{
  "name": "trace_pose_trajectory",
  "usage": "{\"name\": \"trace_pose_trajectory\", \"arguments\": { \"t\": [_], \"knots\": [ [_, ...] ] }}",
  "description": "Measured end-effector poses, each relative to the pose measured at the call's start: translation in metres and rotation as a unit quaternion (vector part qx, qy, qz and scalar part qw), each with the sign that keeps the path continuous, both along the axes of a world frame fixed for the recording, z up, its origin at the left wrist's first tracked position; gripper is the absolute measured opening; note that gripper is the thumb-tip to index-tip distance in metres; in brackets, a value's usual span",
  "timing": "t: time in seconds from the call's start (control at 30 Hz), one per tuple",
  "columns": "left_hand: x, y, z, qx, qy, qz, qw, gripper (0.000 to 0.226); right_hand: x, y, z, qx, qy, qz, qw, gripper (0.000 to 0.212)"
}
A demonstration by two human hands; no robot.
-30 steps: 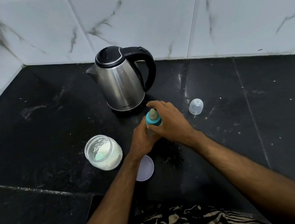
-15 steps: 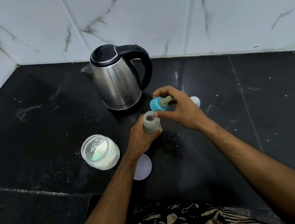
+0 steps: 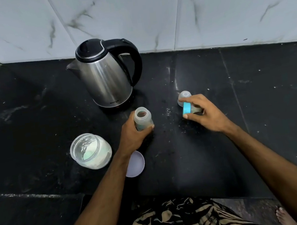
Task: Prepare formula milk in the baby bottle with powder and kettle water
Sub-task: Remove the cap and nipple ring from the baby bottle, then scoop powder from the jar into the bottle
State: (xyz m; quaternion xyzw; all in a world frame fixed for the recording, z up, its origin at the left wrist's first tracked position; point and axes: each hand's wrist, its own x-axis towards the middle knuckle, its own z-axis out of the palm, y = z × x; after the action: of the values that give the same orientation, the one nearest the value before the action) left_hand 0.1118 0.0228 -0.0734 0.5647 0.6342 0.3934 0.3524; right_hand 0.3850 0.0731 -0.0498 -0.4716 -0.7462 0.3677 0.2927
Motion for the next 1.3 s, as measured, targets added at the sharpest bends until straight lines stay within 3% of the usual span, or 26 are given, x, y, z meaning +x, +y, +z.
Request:
{"name": "trace_pose_trajectory", "arguments": {
  "t": [0.53,0.93,1.13,1.2,1.3],
  "knots": [
    [0.0,0.0,-0.003,0.0,0.001,-0.003,1.0,0.057,0.017,-0.005,-0.017,0.017,-0.08,0.013,0.997,0.037],
    [-0.002,-0.001,0.005,-0.033,-0.025,-0.023,0.999,0.068,0.014,-0.012,-0.013,0.023,-0.074,-0.02,0.997,0.072],
    [-0.003,-0.012,0.003,-0.04,-0.04,-0.014,0.998,0.103,-0.011,-0.032,0.01,0.151,-0.058,-0.122,0.979,0.04],
    [-0.004,-0.026,0.008,-0.022,-0.043,0.014,0.999,0.098,-0.026,-0.043,0.017,0.195,-0.052,-0.139,0.97,0.027],
    [-0.004,-0.055,0.02,0.031,-0.089,0.069,0.993,0.071,-0.051,-0.058,0.019,0.201,-0.049,-0.1,0.973,0.019]
  ]
}}
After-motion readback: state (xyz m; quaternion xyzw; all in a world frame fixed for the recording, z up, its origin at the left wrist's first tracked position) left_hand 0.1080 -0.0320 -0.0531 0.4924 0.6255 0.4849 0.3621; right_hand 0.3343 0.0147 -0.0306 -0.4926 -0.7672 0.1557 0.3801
